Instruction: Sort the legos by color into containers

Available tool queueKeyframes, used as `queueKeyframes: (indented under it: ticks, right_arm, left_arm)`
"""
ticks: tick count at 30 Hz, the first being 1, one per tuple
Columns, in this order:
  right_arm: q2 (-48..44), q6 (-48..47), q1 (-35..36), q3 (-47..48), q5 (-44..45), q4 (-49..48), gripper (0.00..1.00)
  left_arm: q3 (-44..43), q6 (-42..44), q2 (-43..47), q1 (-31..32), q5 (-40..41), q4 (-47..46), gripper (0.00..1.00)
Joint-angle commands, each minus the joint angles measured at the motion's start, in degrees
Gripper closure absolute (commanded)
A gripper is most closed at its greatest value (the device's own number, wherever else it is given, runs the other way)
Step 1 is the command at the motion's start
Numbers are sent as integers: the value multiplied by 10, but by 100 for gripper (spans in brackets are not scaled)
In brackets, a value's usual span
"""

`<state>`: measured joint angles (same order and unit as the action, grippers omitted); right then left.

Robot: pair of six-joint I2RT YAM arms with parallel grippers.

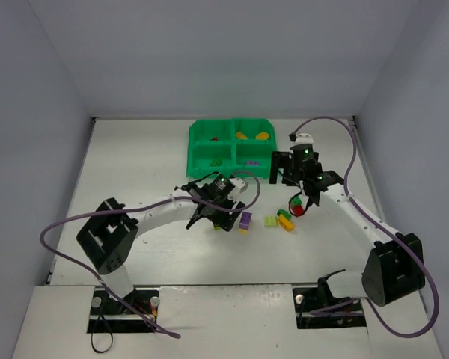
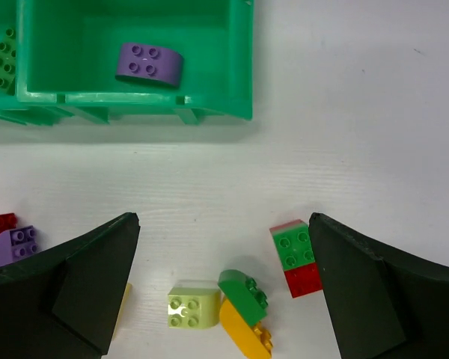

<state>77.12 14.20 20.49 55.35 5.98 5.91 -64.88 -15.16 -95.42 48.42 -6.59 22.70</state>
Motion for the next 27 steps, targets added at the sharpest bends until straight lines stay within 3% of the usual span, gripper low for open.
queueKeyframes:
  ticks: [1, 8, 14, 20, 21, 22, 25, 27]
  right_arm:
    - [-51, 6, -18, -2, 3, -13, 7]
    - [-83, 1, -44, -16, -2, -4, 7]
    - [-78, 4, -48, -18, -5, -5, 7]
    - [-68, 5, -48, -14, -7, -6, 7]
    - [-67, 6, -48, -13, -8, -7, 7]
    - [-67, 6, -48, -13, -9, -7, 7]
    - [-65, 7, -48, -12, -11, -7, 7]
    - [-65, 7, -49, -12, -11, -7, 7]
  left_arm:
    - [-43, 27, -24, 0, 9, -18, 33]
    - [-54, 29, -59, 0, 29, 3, 38]
    - [-41, 25, -61, 0, 38, 22, 47]
    - [-18, 17, -37, 0, 39, 31, 70]
    - [-17, 16, -32, 0, 40, 32, 75]
    - [-17, 16, -26, 0, 44, 35, 88]
    - [-20, 15, 7, -1, 49, 54, 98]
    - [-39, 18, 32, -4, 58, 71, 99]
